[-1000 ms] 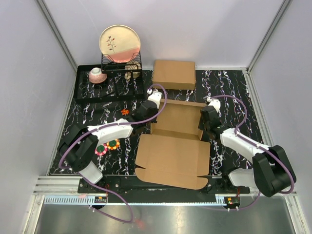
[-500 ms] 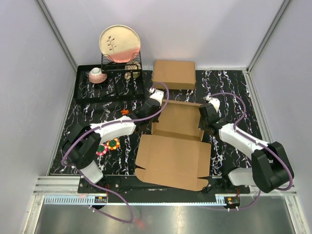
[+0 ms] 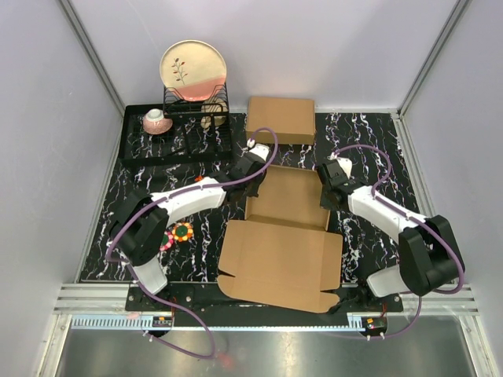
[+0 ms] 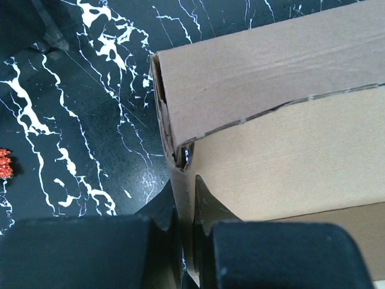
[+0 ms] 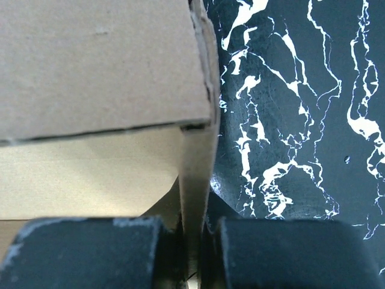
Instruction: Fold the paper box
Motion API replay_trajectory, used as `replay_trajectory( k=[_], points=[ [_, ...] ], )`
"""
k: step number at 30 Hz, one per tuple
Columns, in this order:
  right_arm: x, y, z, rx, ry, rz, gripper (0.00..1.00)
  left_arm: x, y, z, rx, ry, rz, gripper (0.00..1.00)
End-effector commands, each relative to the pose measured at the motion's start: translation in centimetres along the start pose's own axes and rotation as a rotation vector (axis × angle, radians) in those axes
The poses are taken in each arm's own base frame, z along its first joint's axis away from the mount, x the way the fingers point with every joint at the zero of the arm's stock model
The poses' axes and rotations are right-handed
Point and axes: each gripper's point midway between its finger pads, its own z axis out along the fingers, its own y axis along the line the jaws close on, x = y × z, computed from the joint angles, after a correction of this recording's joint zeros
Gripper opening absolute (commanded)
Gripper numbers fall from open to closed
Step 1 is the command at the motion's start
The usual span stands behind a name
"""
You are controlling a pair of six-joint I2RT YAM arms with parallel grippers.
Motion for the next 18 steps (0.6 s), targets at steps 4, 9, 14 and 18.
replay_trajectory(
  k=[4,9,14,18],
  points=[
    [-1.8,4.2,-0.9,-0.162,-0.011,0.039,0.0,2.1,-5.6,-0.9,0.198,0.085,0.057,0.0],
    [-2.2,4.0,-1.3,-0.164,-0.026,0.04,0.0,2.3,-5.2,-0.8,0.173,0.074,0.054,0.0],
    [-4.5,4.2,-3.5,-0.231,-0.163,0.086,0.24,1.2,-4.2,-1.4,0.143,-0.056,0.015,0.0],
    [-5.8,3.9,-4.6,-0.268,-0.278,0.102,0.38,-1.2,-3.0,-1.9,0.105,-0.238,-0.045,0.0]
  ],
)
